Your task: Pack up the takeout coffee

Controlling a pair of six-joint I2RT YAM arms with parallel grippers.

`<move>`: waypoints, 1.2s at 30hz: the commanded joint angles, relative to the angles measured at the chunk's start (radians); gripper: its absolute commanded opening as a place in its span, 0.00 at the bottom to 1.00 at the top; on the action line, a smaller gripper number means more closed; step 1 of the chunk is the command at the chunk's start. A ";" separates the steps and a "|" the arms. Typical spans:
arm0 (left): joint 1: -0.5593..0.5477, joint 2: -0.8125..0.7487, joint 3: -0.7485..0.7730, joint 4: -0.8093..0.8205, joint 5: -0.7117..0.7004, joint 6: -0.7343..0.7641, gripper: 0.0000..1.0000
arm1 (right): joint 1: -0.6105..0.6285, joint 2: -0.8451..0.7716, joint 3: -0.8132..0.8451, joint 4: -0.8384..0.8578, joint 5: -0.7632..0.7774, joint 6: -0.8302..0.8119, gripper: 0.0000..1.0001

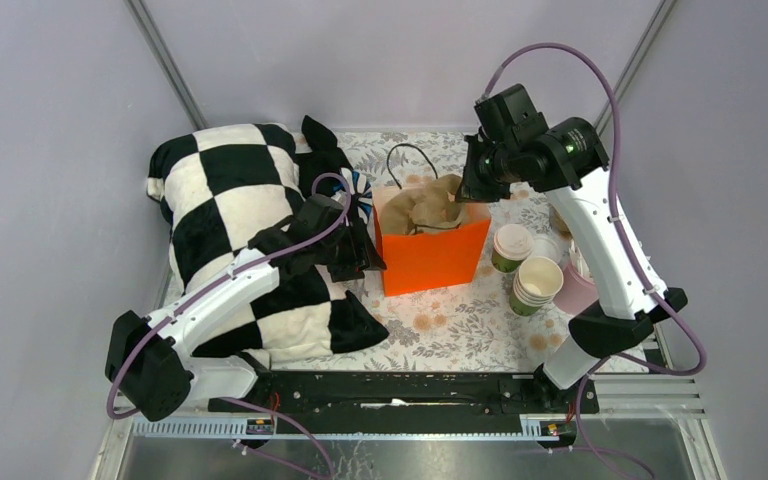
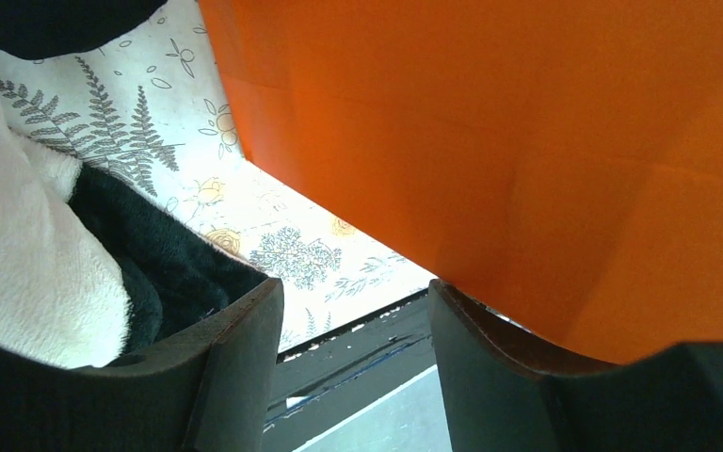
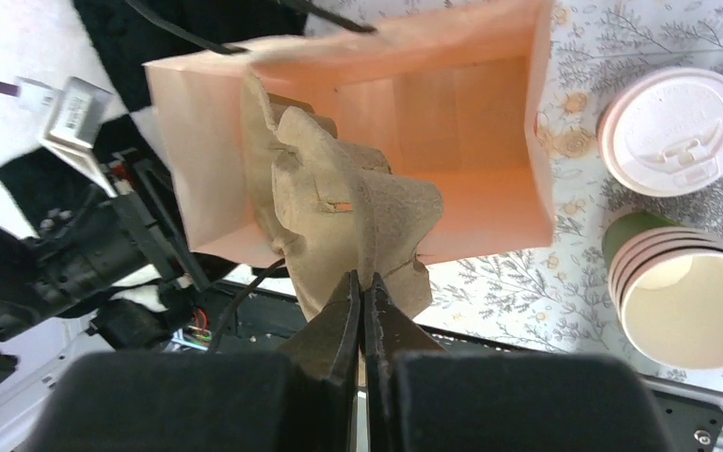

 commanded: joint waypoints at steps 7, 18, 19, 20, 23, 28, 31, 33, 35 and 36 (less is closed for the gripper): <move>0.000 -0.038 0.002 0.006 -0.048 0.009 0.62 | 0.008 -0.098 -0.177 0.058 0.031 0.007 0.01; 0.000 -0.036 0.074 -0.099 -0.107 0.106 0.64 | 0.007 0.014 -0.020 0.017 0.097 -0.088 0.01; 0.000 -0.032 0.083 -0.109 -0.112 0.115 0.64 | 0.008 0.026 -0.004 0.011 0.085 -0.097 0.01; 0.000 -0.028 0.092 -0.120 -0.116 0.127 0.65 | 0.007 0.034 0.007 0.008 0.076 -0.106 0.00; 0.000 -0.020 0.114 -0.141 -0.132 0.160 0.66 | 0.007 0.047 0.036 0.005 0.052 -0.147 0.00; 0.003 0.000 0.146 -0.164 -0.145 0.189 0.67 | 0.007 0.051 0.096 -0.008 0.066 -0.239 0.01; 0.002 0.006 0.147 -0.163 -0.142 0.194 0.67 | 0.007 0.045 0.112 -0.007 0.078 -0.281 0.01; 0.002 0.006 0.147 -0.164 -0.143 0.197 0.68 | 0.007 0.036 0.089 -0.002 0.096 -0.290 0.01; 0.002 0.006 0.150 -0.164 -0.143 0.201 0.69 | 0.007 0.028 0.047 0.010 0.098 -0.298 0.00; 0.002 0.008 0.152 -0.164 -0.143 0.202 0.69 | 0.008 0.027 0.031 0.017 0.099 -0.299 0.00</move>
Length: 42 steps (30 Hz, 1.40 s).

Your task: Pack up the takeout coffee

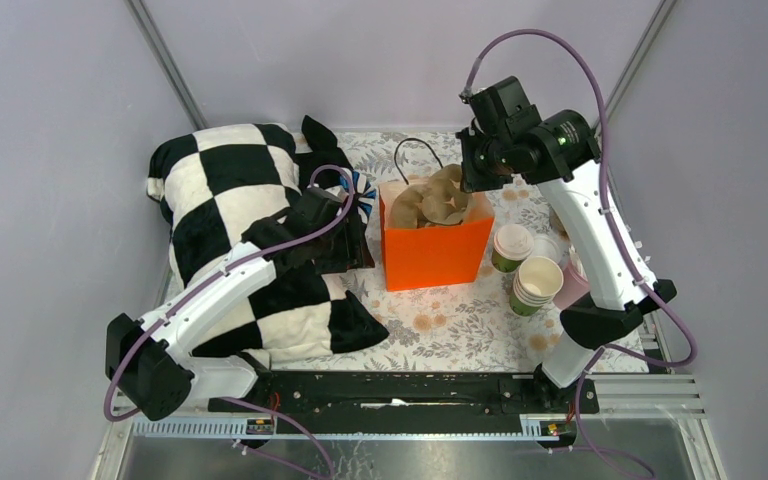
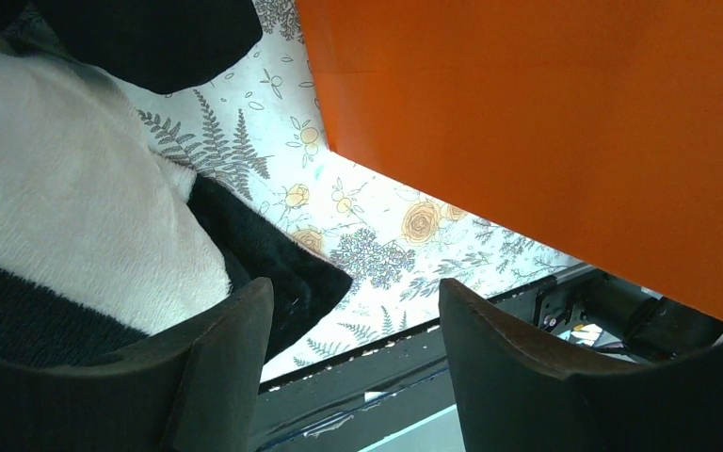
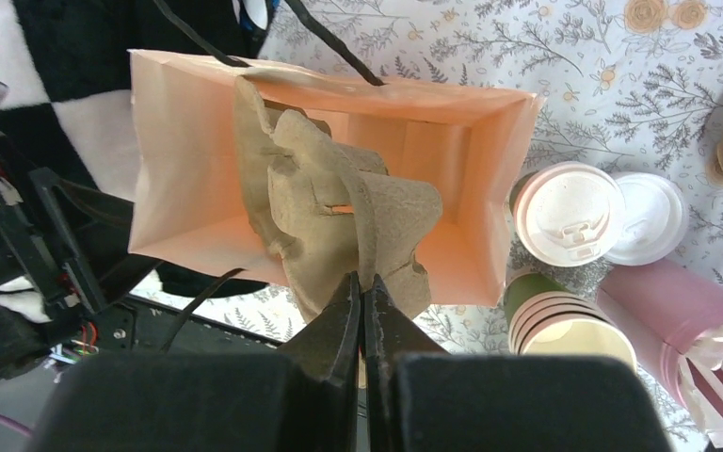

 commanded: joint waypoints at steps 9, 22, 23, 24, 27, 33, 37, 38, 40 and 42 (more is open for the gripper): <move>0.024 0.049 0.065 0.030 -0.015 0.047 0.77 | 0.008 -0.019 -0.157 0.120 -0.037 -0.040 0.00; 0.024 0.140 0.071 0.115 0.060 0.051 0.80 | 0.007 -0.051 -0.306 0.255 -0.045 0.063 0.00; 0.025 0.140 0.070 0.115 0.061 0.052 0.80 | 0.007 -0.057 -0.329 0.278 -0.051 0.072 0.00; 0.025 0.140 0.068 0.117 0.064 0.052 0.80 | 0.007 -0.062 -0.349 0.295 -0.055 0.079 0.00; 0.024 0.141 0.064 0.115 0.073 0.053 0.80 | 0.008 -0.075 -0.403 0.336 -0.060 0.094 0.00; 0.024 0.140 0.062 0.115 0.080 0.057 0.80 | 0.008 -0.115 -0.539 0.406 -0.036 0.106 0.01; 0.024 0.136 0.054 0.115 0.083 0.055 0.80 | 0.007 -0.132 -0.614 0.453 -0.038 0.108 0.02; 0.024 0.136 0.053 0.116 0.084 0.055 0.80 | 0.008 -0.135 -0.626 0.464 -0.039 0.111 0.02; 0.023 0.134 0.049 0.116 0.084 0.055 0.80 | 0.007 -0.135 -0.648 0.480 -0.041 0.114 0.03; 0.024 0.131 0.047 0.115 0.085 0.055 0.80 | 0.007 -0.133 -0.665 0.492 -0.036 0.113 0.03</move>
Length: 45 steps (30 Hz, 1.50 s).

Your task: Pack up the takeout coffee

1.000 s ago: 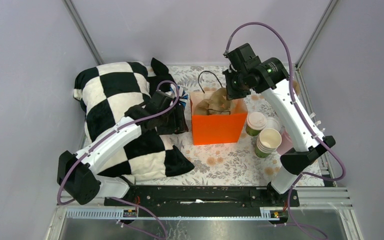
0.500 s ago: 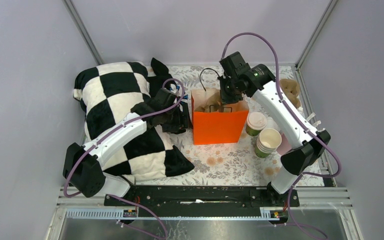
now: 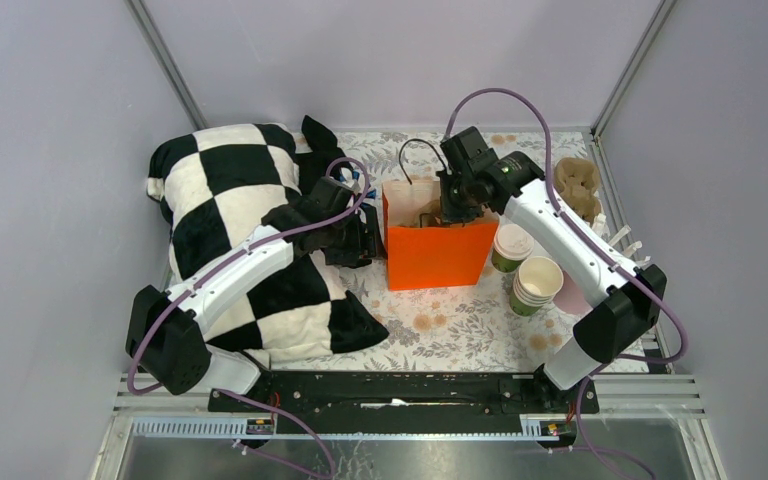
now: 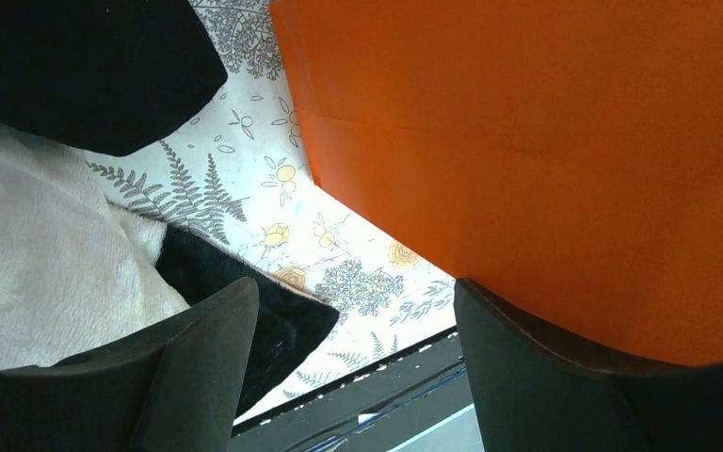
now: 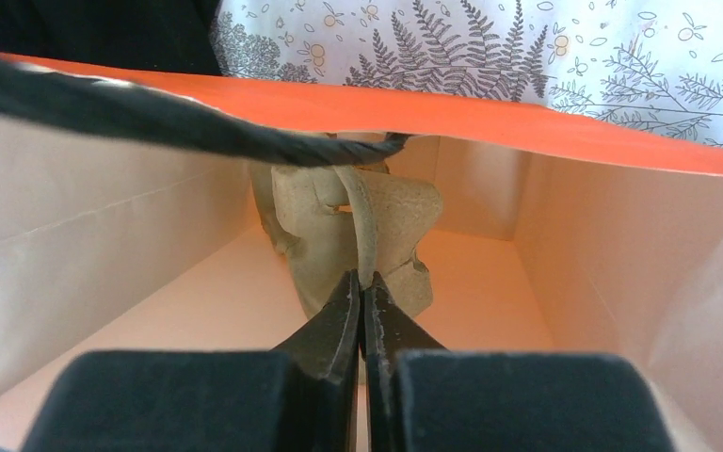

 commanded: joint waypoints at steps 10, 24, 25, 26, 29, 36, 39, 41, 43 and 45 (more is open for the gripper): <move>-0.001 -0.035 -0.011 0.039 0.003 0.015 0.80 | 0.007 -0.022 -0.058 0.088 0.035 0.012 0.06; 0.001 -0.163 0.011 -0.104 -0.124 0.018 0.81 | 0.083 -0.013 0.176 -0.217 0.283 0.053 0.59; 0.001 -0.172 0.020 -0.119 -0.134 0.018 0.81 | 0.084 -0.013 0.206 -0.236 0.272 0.053 0.60; 0.001 -0.180 0.033 -0.137 -0.142 0.018 0.81 | 0.084 -0.015 0.235 -0.252 0.253 0.053 0.61; 0.003 -0.203 0.068 -0.171 -0.151 0.009 0.84 | 0.084 -0.034 0.328 -0.299 0.215 0.043 0.67; 0.017 -0.234 0.177 -0.175 -0.131 -0.057 0.90 | 0.079 -0.118 0.369 -0.342 0.302 -0.024 0.82; 0.030 -0.216 0.233 -0.142 -0.090 -0.065 0.91 | 0.058 -0.164 0.327 -0.345 0.340 -0.030 0.90; 0.041 -0.190 0.275 -0.126 -0.059 -0.067 0.92 | 0.028 -0.207 0.278 -0.323 0.316 -0.033 0.92; 0.050 -0.162 0.308 -0.104 -0.027 -0.069 0.92 | -0.020 -0.237 0.232 -0.293 0.250 -0.039 0.94; 0.057 -0.132 0.333 -0.078 0.002 -0.072 0.92 | -0.077 -0.244 0.192 -0.250 0.153 -0.054 0.96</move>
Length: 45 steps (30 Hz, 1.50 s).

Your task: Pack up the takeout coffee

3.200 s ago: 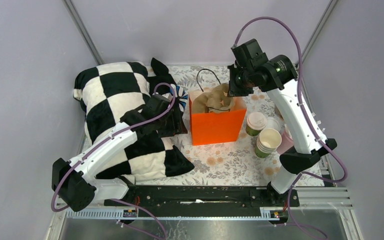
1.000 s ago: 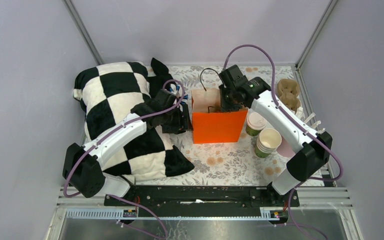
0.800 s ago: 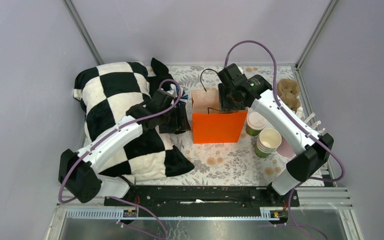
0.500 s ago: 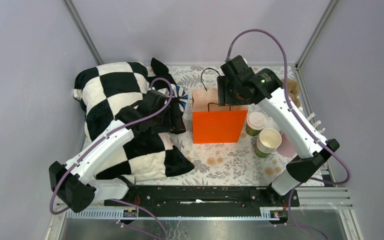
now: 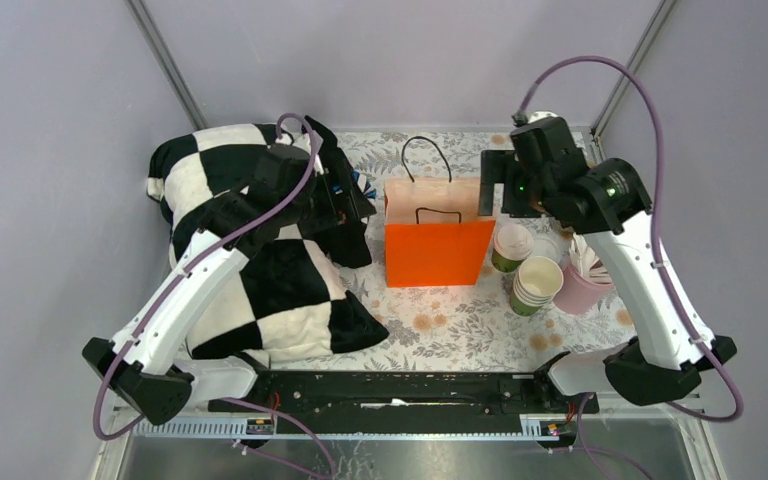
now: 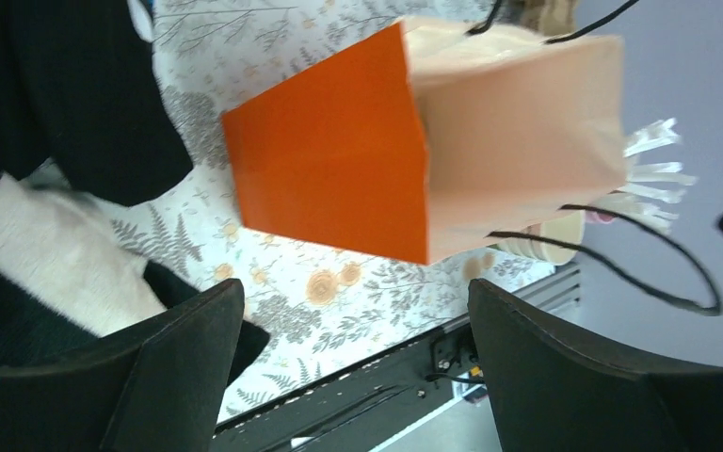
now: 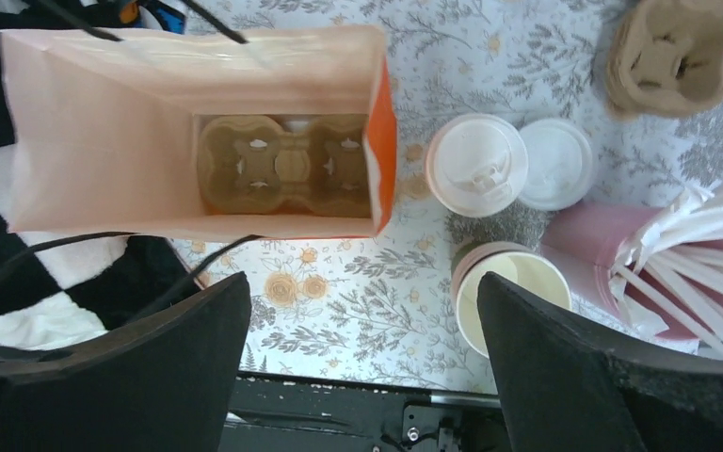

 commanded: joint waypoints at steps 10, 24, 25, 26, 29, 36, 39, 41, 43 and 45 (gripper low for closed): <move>-0.044 0.273 0.322 -0.042 -0.113 -0.023 0.75 | -0.109 0.219 0.053 -0.046 -0.061 -0.049 0.72; -0.203 0.557 0.662 -0.349 -0.482 0.083 0.57 | -0.090 0.279 -0.014 0.047 0.070 -0.059 0.15; -0.206 0.566 0.674 -0.353 -0.483 0.094 0.52 | -0.088 0.276 -0.015 0.053 0.068 -0.061 0.11; -0.207 0.574 0.684 -0.357 -0.485 0.102 0.49 | -0.088 0.272 -0.019 0.060 0.065 -0.063 0.08; -0.208 0.602 0.737 -0.379 -0.476 0.118 0.31 | -0.084 0.271 -0.004 0.062 0.050 -0.069 0.00; -0.212 0.579 0.874 -0.420 -0.469 0.122 0.00 | -0.070 0.245 0.166 -0.065 -0.027 -0.039 0.00; -0.212 0.527 0.890 -0.420 -0.457 0.097 0.00 | -0.071 0.231 0.218 -0.106 -0.062 -0.016 0.00; -0.212 0.496 0.893 -0.420 -0.435 0.073 0.00 | -0.071 0.219 0.224 -0.115 -0.086 0.004 0.00; -0.212 0.465 0.886 -0.420 -0.418 0.053 0.00 | -0.070 0.191 0.169 -0.090 -0.127 0.031 0.00; -0.212 0.443 0.868 -0.420 -0.410 0.045 0.04 | -0.071 0.151 0.070 -0.037 -0.154 0.059 0.00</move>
